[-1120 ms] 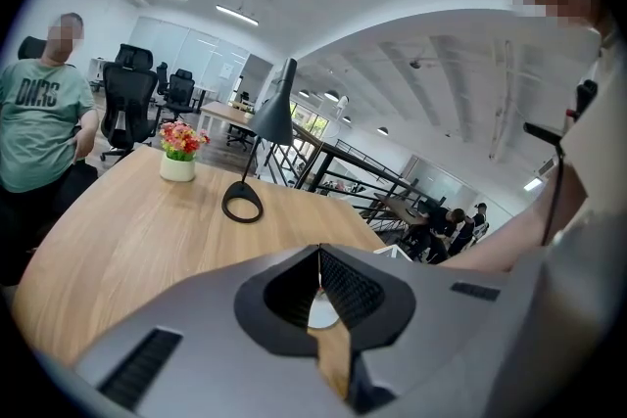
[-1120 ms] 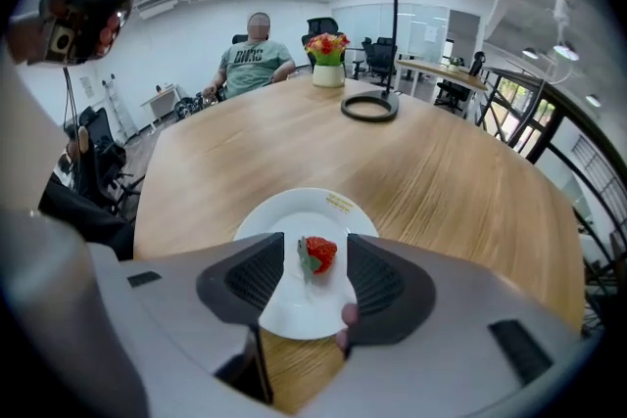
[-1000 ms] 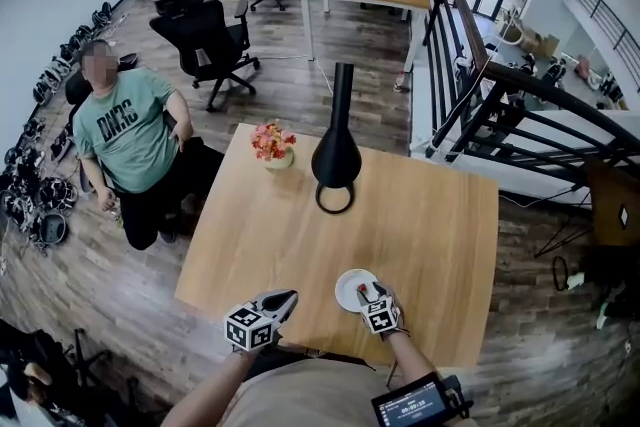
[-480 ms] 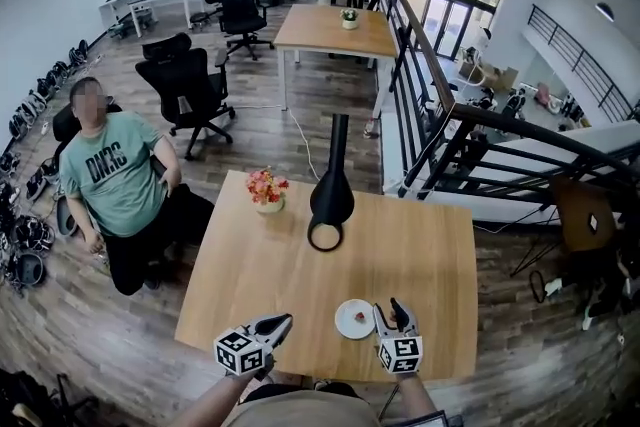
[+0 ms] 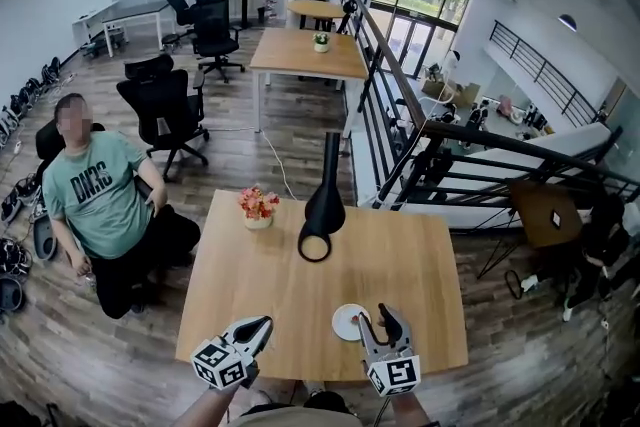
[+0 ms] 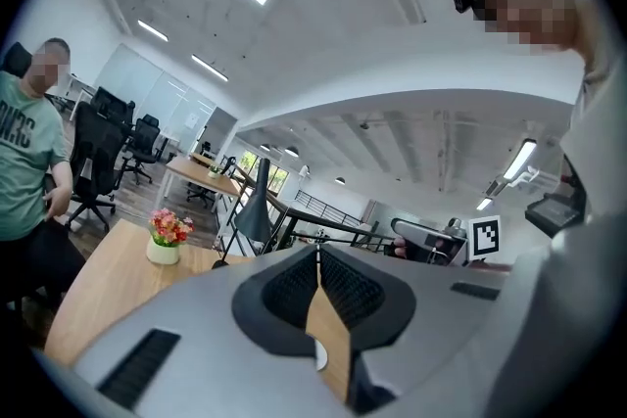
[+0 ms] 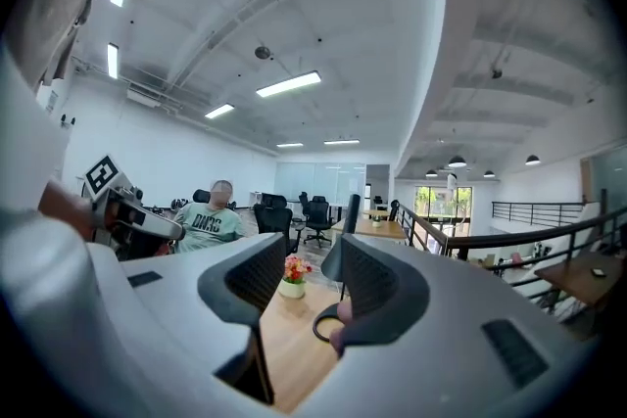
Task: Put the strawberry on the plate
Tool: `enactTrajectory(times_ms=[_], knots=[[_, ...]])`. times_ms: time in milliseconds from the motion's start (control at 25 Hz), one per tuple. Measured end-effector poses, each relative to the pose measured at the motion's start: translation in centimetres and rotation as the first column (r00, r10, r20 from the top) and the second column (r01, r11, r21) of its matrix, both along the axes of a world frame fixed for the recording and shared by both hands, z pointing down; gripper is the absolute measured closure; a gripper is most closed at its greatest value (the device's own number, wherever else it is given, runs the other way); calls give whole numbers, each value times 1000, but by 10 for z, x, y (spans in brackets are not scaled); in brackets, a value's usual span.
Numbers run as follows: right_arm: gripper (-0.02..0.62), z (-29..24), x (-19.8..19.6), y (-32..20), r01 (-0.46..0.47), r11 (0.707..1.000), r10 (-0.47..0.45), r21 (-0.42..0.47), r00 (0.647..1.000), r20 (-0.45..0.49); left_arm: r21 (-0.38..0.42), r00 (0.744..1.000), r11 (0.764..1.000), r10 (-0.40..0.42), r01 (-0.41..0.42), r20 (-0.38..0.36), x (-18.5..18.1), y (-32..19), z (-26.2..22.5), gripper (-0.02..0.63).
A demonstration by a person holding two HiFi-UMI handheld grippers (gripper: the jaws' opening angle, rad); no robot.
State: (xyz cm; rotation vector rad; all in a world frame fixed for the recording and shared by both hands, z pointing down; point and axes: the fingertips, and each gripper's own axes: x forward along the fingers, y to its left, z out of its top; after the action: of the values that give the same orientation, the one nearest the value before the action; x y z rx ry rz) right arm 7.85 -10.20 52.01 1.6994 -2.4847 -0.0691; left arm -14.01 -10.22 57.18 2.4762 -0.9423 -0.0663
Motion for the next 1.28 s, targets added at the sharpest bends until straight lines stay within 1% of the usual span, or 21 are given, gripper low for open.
enactTrajectory(times_ms=[200,320,480,560,640,720,840,1080,1280], knots=[[413,-20,-25,29,-10,999,10,40,1000,-19,42,1000,999,11,-11,-4,-23,13,-11,601],[413,-17,-34,48,-31,999,32,40,999,-30,50,1000,999,15,-14,-5,-38,25,-11,601],[413,-4,-36,75,-81,996,83,40,994,-69,52,1000,998,21,-21,3,-50,39,1,601],[413,9,-35,82,-105,994,107,27,991,-83,55,1000,998,24,-24,6,-54,40,8,601],[413,17,-36,83,-129,991,127,-18,987,-99,65,1000,998,21,-21,9,-58,35,11,601],[413,18,-37,80,-145,989,142,-23,983,-113,76,1000,997,24,-26,16,-61,30,12,601],[413,31,-37,85,-164,986,161,-14,979,-126,50,999,998,38,-40,36,-67,32,21,601],[413,65,-30,94,-228,967,213,-114,968,-135,3,997,999,46,-47,55,-74,36,42,601],[413,70,-23,97,-250,959,237,-132,966,-105,-16,997,998,59,-58,58,-68,39,49,601]])
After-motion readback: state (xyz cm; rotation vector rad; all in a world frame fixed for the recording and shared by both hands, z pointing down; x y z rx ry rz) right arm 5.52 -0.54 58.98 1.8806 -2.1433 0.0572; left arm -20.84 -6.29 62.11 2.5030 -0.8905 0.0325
